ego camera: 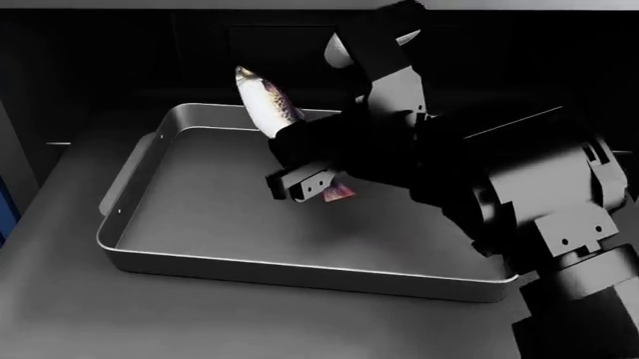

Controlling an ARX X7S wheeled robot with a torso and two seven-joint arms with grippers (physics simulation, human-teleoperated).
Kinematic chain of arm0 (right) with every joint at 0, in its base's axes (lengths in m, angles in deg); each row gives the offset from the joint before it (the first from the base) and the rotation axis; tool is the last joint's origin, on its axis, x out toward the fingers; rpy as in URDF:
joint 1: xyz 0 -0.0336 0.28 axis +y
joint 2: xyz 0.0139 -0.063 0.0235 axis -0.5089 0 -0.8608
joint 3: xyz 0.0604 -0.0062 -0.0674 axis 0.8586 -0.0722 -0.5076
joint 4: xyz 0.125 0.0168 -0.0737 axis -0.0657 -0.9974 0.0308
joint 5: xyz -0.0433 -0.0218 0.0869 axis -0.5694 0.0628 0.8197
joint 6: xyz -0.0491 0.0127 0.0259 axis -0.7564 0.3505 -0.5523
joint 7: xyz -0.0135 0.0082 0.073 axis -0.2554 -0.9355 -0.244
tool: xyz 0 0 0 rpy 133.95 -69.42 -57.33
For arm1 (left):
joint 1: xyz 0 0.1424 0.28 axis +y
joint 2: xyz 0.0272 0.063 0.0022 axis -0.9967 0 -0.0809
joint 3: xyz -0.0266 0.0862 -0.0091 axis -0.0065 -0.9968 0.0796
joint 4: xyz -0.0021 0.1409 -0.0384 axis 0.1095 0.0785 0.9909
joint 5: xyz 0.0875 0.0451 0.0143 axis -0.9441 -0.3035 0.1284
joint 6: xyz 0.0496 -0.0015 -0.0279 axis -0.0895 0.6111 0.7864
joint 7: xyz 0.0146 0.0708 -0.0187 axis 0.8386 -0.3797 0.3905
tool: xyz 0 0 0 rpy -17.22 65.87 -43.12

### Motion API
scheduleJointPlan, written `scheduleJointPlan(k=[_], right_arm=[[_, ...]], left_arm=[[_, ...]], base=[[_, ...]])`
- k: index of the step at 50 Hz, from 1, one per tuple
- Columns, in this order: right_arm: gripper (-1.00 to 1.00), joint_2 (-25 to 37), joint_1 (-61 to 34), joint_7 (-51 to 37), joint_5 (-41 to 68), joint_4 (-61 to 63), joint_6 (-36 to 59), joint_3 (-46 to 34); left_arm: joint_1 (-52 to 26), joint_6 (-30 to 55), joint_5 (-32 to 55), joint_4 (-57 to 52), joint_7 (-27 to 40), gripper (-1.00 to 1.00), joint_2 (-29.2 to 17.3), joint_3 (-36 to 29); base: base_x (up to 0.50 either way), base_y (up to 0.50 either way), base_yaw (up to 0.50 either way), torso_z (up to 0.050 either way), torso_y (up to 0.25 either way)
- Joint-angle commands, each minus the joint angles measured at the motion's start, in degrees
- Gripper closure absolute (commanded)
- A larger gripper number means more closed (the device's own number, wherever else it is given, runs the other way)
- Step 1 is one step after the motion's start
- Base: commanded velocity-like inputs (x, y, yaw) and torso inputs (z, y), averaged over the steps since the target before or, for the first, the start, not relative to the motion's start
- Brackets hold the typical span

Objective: Pick the fish from the top rack in the oven and place it on the plate on the counter.

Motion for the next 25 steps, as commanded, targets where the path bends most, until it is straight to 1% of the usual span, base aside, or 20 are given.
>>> scheduleJointPlan(k=[1,9,15,20,22,25], right_arm=[[1.00,3.1,0.4,-3.5,5.1,12.1,4.4,3.5],[1.00,4.3,0.3,-6.4,9.5,19.4,7.7,6.1],[1.00,5.6,-0.3,-11.4,15.4,27.4,11.1,10.6],[1.00,7.3,0.7,-19.5,23.4,37.1,14.5,16.1],[1.00,7.8,1.3,-24.6,28.8,41.5,15.9,19.2],[1.00,8.1,1.1,-30.0,34.5,44.5,17.0,22.2]], left_arm=[[-0.8,-0.5,-0.2,0.0,0.1,-1.00,-0.1,-0.9],[-0.8,-1.2,-0.6,0.0,0.1,-1.00,-0.8,-1.3],[-1.4,-2.2,-1.0,0.0,0.1,-1.00,-1.4,-2.3],[-3.5,-3.2,-0.9,0.0,0.1,-1.00,-1.8,-4.1],[-4.4,-3.9,-1.1,0.0,0.1,-1.00,-2.0,-5.2],[-5.5,-4.6,-1.3,0.0,0.1,-1.00,-2.3,-6.4]], base=[[0.00,0.00,0.00,0.000,0.000],[0.00,0.00,0.00,0.000,0.000],[0.00,0.00,0.00,0.000,0.000],[0.00,0.00,0.00,0.000,0.000],[0.00,0.00,0.00,0.000,0.000],[0.00,0.00,0.00,0.000,0.000]])
